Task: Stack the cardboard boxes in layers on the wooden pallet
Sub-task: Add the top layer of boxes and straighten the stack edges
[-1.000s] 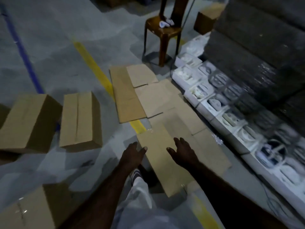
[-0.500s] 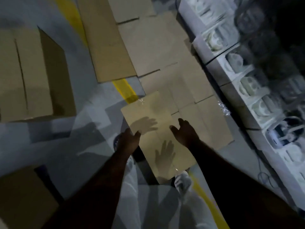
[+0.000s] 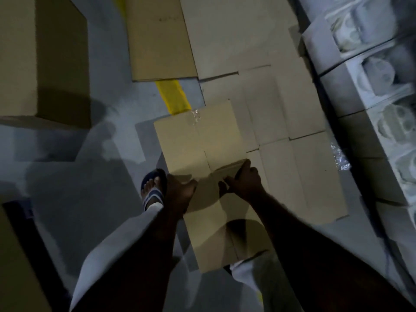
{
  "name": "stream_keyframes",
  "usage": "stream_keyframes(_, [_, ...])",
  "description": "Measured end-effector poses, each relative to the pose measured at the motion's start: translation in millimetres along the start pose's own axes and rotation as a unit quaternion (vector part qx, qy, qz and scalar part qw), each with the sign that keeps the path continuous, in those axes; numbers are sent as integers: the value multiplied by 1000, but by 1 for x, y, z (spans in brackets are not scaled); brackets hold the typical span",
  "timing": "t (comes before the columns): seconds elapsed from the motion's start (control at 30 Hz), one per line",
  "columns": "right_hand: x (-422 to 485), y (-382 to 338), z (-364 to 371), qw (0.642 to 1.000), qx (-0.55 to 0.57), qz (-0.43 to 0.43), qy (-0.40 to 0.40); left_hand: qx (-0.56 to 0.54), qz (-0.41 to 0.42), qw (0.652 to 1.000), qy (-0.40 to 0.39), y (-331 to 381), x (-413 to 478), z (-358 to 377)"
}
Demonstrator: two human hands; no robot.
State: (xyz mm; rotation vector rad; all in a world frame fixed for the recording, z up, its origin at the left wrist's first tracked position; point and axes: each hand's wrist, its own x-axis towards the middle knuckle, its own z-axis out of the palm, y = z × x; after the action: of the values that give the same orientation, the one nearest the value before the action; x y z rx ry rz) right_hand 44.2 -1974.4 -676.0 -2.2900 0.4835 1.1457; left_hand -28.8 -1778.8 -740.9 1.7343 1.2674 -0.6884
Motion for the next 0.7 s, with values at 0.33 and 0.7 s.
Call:
stream_keyframes(0.33, [-174,-112,-112,973,-135,-157,100,118,177,977,23,130,-209,-168])
stream_keyframes(0.7, [-362,-383,-128,894,-260,-314,185,96,217,960,146,170,-304,-461])
